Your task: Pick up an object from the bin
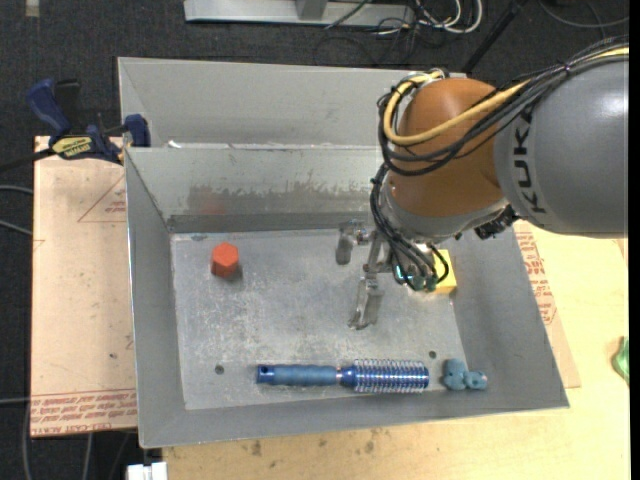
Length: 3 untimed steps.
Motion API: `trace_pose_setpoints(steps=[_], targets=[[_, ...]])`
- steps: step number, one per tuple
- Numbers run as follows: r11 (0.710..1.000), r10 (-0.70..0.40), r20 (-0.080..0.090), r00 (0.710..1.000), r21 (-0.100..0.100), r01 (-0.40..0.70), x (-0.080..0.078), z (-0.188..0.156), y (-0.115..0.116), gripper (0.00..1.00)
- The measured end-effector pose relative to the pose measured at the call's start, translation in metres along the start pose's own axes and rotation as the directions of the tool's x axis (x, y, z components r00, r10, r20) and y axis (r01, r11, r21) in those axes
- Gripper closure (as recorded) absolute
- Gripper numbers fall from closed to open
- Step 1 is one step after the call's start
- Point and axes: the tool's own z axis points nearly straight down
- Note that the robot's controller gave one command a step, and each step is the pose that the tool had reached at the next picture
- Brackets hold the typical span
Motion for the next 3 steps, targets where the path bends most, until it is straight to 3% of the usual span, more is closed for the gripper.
trace_pose_setpoints(steps=[1, 2, 3], targets=[[0.997, -0.072, -0.002, 0.997, 0.000, 0.072, 0.062, 0.047, 0.016, 0.00], [0.995, -0.101, 0.016, 0.995, -0.001, 0.101, 0.064, 0.130, 0.054, 0.00], [0.995, -0.097, 0.007, 0.995, 0.000, 0.097, 0.066, 0.128, 0.052, 1.00]])
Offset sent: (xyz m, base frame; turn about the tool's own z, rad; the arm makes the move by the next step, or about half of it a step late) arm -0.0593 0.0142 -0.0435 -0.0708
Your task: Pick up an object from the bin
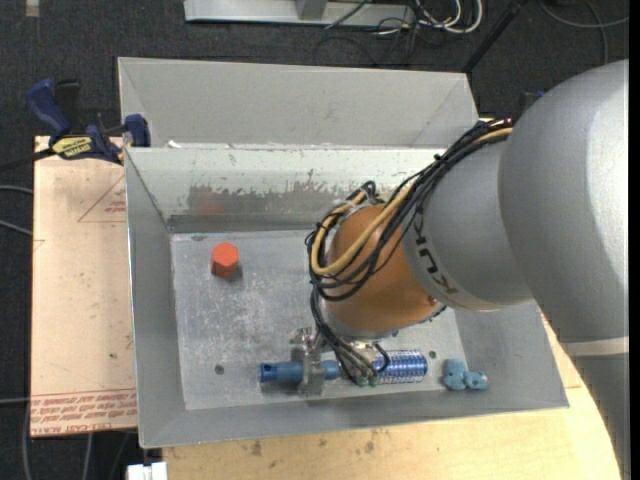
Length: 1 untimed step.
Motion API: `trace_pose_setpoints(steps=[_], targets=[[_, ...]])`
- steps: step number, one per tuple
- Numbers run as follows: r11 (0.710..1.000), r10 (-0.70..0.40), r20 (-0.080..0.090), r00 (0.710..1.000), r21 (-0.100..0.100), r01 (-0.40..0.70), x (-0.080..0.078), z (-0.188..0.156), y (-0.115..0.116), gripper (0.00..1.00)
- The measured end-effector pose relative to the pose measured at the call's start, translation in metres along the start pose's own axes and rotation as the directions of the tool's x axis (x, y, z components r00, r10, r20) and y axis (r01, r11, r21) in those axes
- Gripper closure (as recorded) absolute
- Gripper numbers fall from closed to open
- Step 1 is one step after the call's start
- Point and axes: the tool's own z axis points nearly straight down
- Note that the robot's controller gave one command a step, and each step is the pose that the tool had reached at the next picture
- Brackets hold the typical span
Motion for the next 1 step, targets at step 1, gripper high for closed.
trace_pose_setpoints(steps=[1], targets=[[0.999, -0.035, 0.010, 0.999, 0.001, 0.035, -0.0217, -0.1781, -0.0073, 1.00]])
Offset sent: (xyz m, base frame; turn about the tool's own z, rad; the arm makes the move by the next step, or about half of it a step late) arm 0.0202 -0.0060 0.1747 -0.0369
